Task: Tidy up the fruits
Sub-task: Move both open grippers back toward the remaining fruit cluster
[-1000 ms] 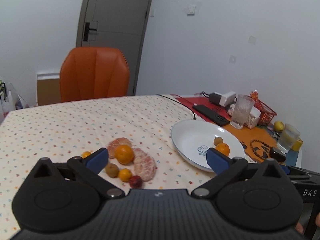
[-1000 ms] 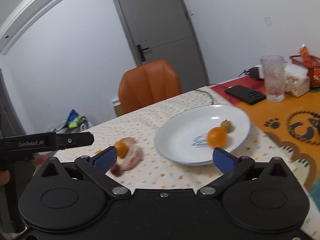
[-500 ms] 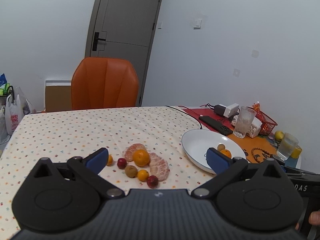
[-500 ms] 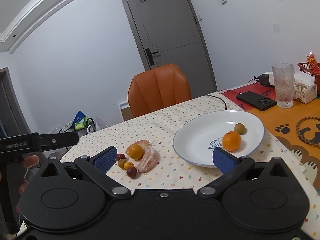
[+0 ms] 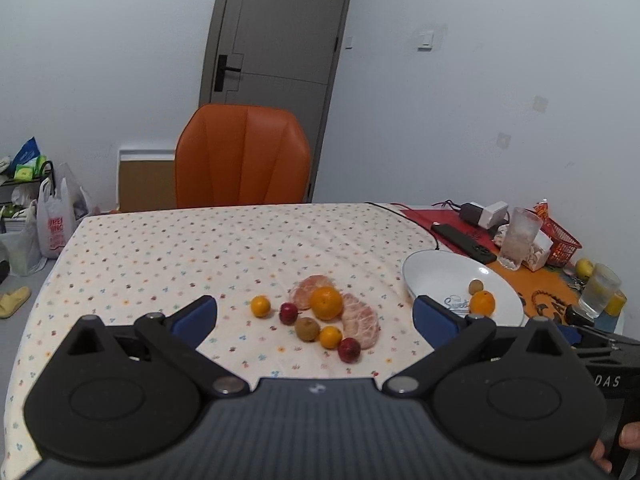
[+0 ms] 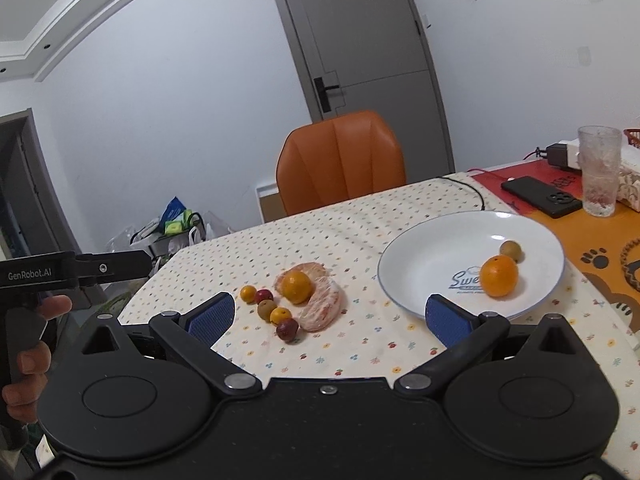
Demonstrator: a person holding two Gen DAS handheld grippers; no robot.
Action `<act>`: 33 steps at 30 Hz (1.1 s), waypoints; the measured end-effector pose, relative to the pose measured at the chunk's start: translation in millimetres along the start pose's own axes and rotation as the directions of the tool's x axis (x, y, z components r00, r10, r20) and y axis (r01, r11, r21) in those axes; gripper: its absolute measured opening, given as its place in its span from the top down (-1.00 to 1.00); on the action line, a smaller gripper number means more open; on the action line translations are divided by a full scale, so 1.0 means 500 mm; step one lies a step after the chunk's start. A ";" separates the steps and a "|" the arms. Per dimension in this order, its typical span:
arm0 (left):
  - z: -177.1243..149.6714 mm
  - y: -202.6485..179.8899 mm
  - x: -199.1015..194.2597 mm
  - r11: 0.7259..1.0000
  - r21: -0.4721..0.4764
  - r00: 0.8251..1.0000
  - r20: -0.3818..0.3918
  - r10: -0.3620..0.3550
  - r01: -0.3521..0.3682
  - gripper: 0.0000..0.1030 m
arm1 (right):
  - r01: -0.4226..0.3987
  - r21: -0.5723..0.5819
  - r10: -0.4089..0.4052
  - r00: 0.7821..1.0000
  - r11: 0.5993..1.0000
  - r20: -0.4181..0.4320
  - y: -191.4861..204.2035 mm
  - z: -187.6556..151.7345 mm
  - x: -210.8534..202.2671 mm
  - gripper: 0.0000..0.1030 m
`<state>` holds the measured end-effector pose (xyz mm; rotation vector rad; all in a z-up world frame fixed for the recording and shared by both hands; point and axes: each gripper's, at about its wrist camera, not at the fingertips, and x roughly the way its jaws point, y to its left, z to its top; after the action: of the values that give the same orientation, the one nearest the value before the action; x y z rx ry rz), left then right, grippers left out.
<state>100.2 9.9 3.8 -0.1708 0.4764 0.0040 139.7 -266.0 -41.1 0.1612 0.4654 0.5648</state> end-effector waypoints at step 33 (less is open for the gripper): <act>-0.048 0.055 0.138 1.000 0.011 0.991 -0.137 -0.010 0.011 -0.18 | -0.129 0.041 0.134 0.972 0.991 -0.192 0.038 -0.033 0.183 0.08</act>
<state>149.3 30.5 -53.1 -0.1628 0.6125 -0.0208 191.2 -199.7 -85.2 0.1658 0.6568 0.7078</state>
